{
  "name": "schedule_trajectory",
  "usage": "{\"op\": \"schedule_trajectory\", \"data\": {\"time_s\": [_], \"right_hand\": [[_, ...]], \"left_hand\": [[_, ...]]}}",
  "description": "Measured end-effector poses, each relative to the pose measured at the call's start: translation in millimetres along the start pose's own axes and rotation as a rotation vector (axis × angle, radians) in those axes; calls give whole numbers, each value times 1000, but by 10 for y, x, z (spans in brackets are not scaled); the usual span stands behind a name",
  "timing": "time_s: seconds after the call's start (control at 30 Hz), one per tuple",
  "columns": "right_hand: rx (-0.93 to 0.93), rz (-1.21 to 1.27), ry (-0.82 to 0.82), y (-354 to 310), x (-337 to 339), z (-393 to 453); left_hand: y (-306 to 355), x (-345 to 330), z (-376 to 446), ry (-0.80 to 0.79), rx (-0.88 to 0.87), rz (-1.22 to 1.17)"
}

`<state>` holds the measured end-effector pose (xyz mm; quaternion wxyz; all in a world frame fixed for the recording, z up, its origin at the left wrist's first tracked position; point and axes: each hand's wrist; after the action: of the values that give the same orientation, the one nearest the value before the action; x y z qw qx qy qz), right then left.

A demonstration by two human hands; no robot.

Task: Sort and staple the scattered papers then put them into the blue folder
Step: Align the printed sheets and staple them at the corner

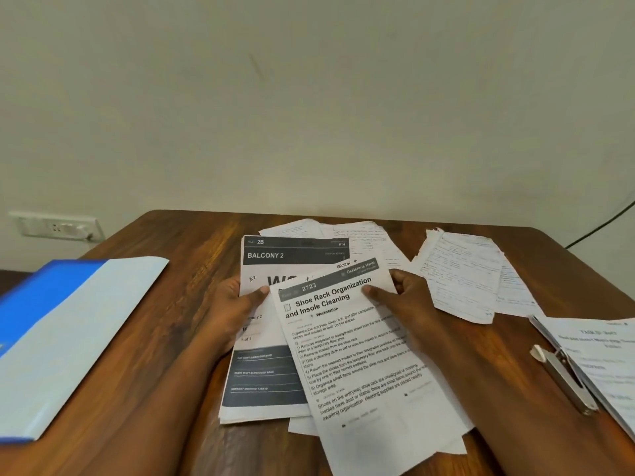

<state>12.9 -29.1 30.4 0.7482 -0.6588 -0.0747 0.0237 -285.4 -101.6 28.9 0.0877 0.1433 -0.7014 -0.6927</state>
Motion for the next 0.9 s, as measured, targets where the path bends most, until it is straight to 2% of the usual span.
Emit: {"op": "schedule_trajectory", "data": {"time_s": [0.13,0.4,0.9], "right_hand": [[19,-18,-7,47,-31,-7],[-20,131,0,118,15,-12],[-80,323,25,132,81,41]], "left_hand": [[-12,-1,-3,-7,-19,-15],[-62,94,95,38,-11,-41],[152,694,260,386,-109,-309]]}}
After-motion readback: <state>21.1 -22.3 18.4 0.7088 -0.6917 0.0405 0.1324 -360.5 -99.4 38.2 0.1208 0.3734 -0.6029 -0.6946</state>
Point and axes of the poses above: each hand's wrist, its own z-axis towards the middle knuckle, its own x-axis out of the back of the hand, y = z × x
